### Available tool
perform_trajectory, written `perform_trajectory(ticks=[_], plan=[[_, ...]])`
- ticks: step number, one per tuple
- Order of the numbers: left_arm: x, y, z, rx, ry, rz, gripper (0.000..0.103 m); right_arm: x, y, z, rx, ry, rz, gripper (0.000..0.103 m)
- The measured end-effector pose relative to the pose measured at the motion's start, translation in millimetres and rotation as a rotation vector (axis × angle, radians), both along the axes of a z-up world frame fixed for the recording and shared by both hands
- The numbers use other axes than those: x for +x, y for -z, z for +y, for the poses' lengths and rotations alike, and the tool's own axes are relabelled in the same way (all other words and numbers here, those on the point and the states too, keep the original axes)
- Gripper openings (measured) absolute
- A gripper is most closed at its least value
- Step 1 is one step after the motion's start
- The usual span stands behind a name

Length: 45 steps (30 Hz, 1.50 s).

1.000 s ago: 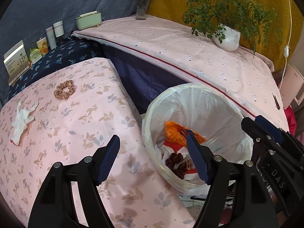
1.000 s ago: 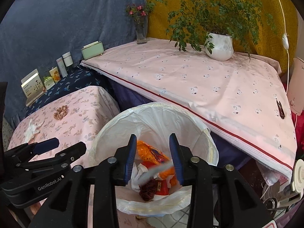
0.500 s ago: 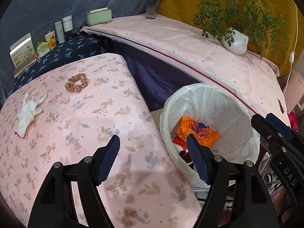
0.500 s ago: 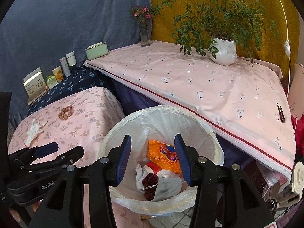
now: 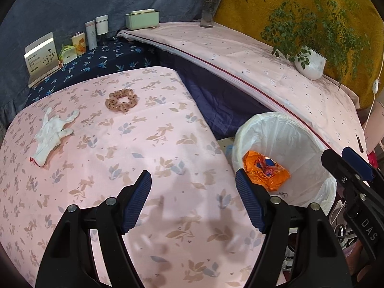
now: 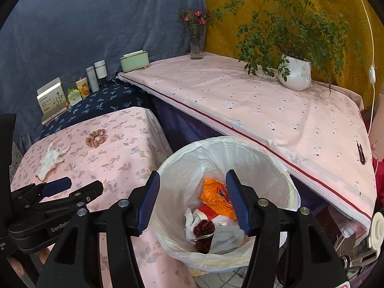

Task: Collect trash
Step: 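Grasp the white glove with the left tool while the right tool grasps the beige scrunchie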

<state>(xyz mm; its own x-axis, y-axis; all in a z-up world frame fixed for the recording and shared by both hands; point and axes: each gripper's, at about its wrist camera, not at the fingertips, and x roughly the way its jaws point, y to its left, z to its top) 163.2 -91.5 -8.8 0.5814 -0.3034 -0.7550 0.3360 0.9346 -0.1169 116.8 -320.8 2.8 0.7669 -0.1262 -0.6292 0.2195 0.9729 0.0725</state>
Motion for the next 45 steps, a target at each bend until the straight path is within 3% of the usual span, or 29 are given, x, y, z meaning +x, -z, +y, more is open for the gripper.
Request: perform_trajectory(ticks=[23, 24, 25, 32, 34, 45], plan=[[42.9, 26.8, 140.7, 0.028, -0.204, 0.025, 0.069, 57.7, 14.0, 110.1, -0.033, -0.173, 0.046, 0.058], [46.9, 29.1, 148.4, 0.033, -0.215, 0.027, 0.074, 61.7, 16.0, 113.9, -0.029, -0.179, 0.050, 0.058], [50.1, 30.8, 155.0, 0.039, -0.226, 0.025, 0.078, 67.1, 18.3, 117.9, -0.024, -0.185, 0.055, 0.058], [86.0, 42.9, 201.0, 0.072, -0.295, 0.021, 0.082, 114.2, 31.2, 148.4, -0.017, -0.220, 0.085, 0.058], [97.2, 45.3, 211.2, 0.073, -0.312, 0.020, 0.089, 129.9, 33.8, 155.9, -0.016, -0.229, 0.091, 0.058], [165.8, 69.8, 242.9, 0.069, -0.337, 0.055, 0.091, 237.6, 57.9, 191.4, -0.008, -0.248, 0.130, 0.058]])
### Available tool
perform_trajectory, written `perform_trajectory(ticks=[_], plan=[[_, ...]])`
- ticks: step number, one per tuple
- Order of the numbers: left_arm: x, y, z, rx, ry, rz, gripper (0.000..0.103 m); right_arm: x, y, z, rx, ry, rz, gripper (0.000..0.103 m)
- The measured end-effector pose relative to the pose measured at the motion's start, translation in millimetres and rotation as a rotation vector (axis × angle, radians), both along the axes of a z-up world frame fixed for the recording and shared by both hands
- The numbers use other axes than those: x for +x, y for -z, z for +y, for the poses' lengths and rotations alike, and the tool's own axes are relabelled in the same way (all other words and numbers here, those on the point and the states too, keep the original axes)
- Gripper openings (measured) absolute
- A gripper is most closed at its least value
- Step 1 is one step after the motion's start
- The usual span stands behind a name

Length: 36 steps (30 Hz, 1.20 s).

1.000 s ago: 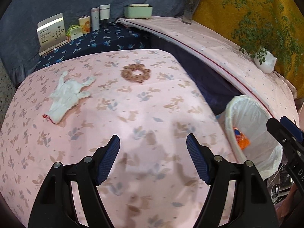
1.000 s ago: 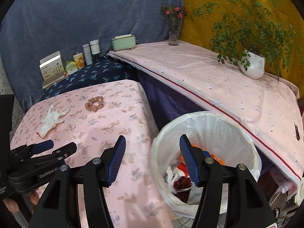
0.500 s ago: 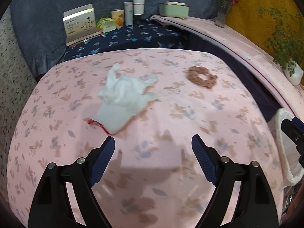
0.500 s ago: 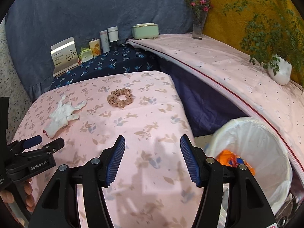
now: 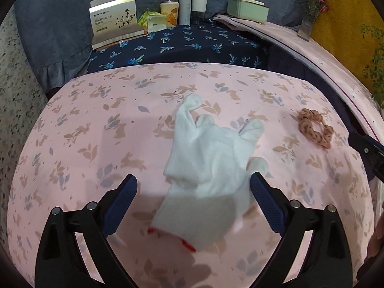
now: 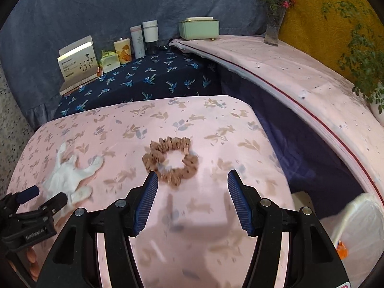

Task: Collect trash
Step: 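Grasp the white glove with the left tool while the right tool grasps the beige scrunchie, then carry the glove and beige scrunchie to the bin and open both tools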

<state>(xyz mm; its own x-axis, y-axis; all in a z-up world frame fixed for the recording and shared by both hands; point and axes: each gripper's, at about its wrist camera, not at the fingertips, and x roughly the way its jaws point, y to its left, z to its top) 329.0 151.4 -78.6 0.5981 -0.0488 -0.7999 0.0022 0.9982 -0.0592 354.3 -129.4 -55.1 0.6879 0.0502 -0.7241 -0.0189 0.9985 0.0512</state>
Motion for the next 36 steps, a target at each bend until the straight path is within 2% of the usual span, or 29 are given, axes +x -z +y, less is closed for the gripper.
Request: perform_trajectory(ticks=[6, 11, 12, 13, 15, 16, 18, 19, 25, 36], plan=[[17.8, 7.8, -1.0, -0.035, 0.017, -0.006, 0.089, 35.1, 22.0, 13.5, -0.014, -0.004, 0.036, 0.058], [22.6, 7.0, -9.2, -0.052, 0.059, -0.014, 0.069, 49.5, 39.0, 18.4, 0.009, -0.010, 0.076, 0.057], [22.4, 6.2, -10.2, -0.055, 0.064, -0.017, 0.062, 50.3, 41.3, 18.9, 0.010, -0.011, 0.080, 0.053], [22.5, 5.9, -11.6, -0.069, 0.078, -0.014, 0.050, 50.7, 42.9, 19.4, 0.010, -0.012, 0.082, 0.051], [22.2, 5.8, -14.3, -0.100, 0.099, 0.001, 0.034, 49.3, 43.1, 19.8, 0.015, -0.018, 0.083, 0.030], [21.0, 5.4, -16.4, -0.111, 0.107, 0.004, 0.026, 47.8, 43.1, 20.3, 0.012, -0.024, 0.086, 0.027], [16.8, 3.8, -22.3, -0.115, 0.121, 0.005, 0.020, 43.3, 42.9, 20.5, 0.009, -0.034, 0.087, 0.013], [13.8, 3.1, -25.7, -0.111, 0.127, 0.003, 0.016, 39.8, 42.4, 20.4, 0.008, -0.042, 0.090, 0.012], [-9.6, -12.9, -47.7, -0.107, 0.167, -0.017, 0.014, 9.2, 30.4, 8.1, 0.012, -0.045, 0.072, 0.010], [-58.3, -68.6, -106.8, -0.123, 0.250, -0.086, 0.014, -57.6, -28.3, -53.2, 0.035, 0.019, -0.029, 0.010]])
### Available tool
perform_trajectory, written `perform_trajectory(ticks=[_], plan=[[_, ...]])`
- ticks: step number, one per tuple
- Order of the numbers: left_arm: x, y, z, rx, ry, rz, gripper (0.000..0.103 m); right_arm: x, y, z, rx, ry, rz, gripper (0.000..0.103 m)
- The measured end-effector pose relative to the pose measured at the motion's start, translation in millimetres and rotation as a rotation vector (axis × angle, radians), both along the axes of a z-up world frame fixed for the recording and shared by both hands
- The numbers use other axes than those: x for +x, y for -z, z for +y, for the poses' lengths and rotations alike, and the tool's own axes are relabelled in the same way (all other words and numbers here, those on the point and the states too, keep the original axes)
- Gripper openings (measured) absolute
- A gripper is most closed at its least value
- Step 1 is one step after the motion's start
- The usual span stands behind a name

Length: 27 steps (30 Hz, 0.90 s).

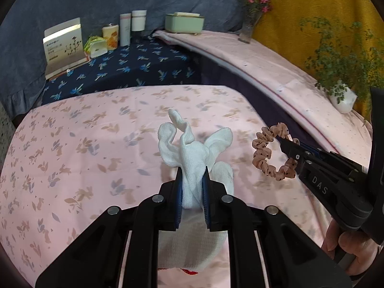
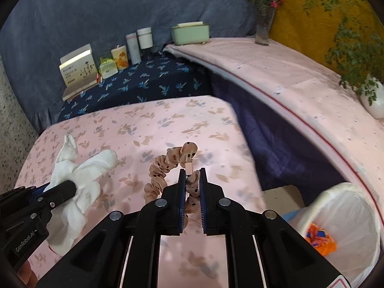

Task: Collect trash
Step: 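Carry the glove and beige scrunchie to the bin and open both tools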

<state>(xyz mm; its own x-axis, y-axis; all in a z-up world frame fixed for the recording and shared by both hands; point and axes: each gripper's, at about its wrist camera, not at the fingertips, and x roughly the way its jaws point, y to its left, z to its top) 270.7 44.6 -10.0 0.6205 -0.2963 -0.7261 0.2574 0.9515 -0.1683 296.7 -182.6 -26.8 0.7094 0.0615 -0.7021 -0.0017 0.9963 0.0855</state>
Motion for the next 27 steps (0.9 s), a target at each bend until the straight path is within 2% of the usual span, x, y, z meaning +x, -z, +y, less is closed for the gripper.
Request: perform_trajectory(ticks=[11, 20, 27], plan=[[-46.8, -31.7, -80.7, 0.006, 0.103, -0.040, 0.014, -61.1, -32.9, -75.0, 0.007, 0.087, -0.061, 0.010], [-74.9, -35.0, -145.3, 0.023, 0.190, -0.040, 0.014, -101.2, -39.5, -135.9, 0.016, 0.169, -0.081, 0.010], [-89.3, -32.7, -180.6, 0.031, 0.242, -0.031, 0.014, -123.9, -38.7, -173.0, 0.013, 0.226, -0.082, 0.010]])
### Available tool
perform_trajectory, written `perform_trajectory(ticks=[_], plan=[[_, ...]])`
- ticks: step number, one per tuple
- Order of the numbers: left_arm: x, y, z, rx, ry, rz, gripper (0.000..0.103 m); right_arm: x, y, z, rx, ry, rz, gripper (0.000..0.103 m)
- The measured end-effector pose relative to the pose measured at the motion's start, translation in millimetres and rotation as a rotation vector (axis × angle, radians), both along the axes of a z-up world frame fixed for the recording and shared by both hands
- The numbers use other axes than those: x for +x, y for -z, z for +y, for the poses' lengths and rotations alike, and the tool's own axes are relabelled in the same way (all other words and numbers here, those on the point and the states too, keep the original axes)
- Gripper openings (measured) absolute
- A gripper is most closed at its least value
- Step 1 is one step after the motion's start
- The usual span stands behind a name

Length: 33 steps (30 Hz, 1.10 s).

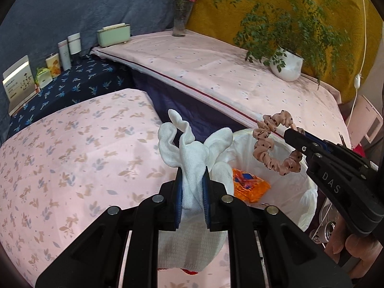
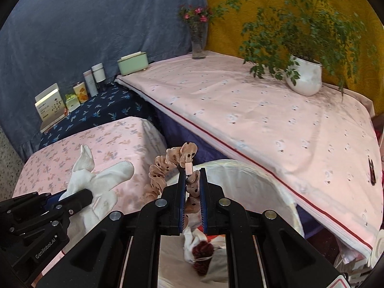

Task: Collect trash
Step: 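Carry the glove and beige scrunchie to the bin and open both tools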

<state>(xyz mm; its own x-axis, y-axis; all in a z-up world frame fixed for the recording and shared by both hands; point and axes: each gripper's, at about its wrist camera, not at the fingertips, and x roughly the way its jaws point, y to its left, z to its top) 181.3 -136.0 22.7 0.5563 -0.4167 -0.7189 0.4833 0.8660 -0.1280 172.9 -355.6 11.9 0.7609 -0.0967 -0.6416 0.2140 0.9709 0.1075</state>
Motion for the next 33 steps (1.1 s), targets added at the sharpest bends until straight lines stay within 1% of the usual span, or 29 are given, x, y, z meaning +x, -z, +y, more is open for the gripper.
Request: perform_trajectory(ticks=[8, 14, 33], plan=[[-10.9, 6.3, -28.2, 0.017, 0.043, 0.011, 0.014, -15.0, 10.4, -29.3, 0.011, 0.047, 0.015, 0.010], [-14.8, 10.9, -41.2, 0.029, 0.063, 0.018, 0.014, -21.9, 15.0, -40.8, 0.017, 0.067, 0.019, 0.010], [-21.1, 17.1, -60.0, 0.041, 0.091, 0.023, 0.014, -27.3, 22.5, -52.5, 0.021, 0.087, 0.033, 0.011]])
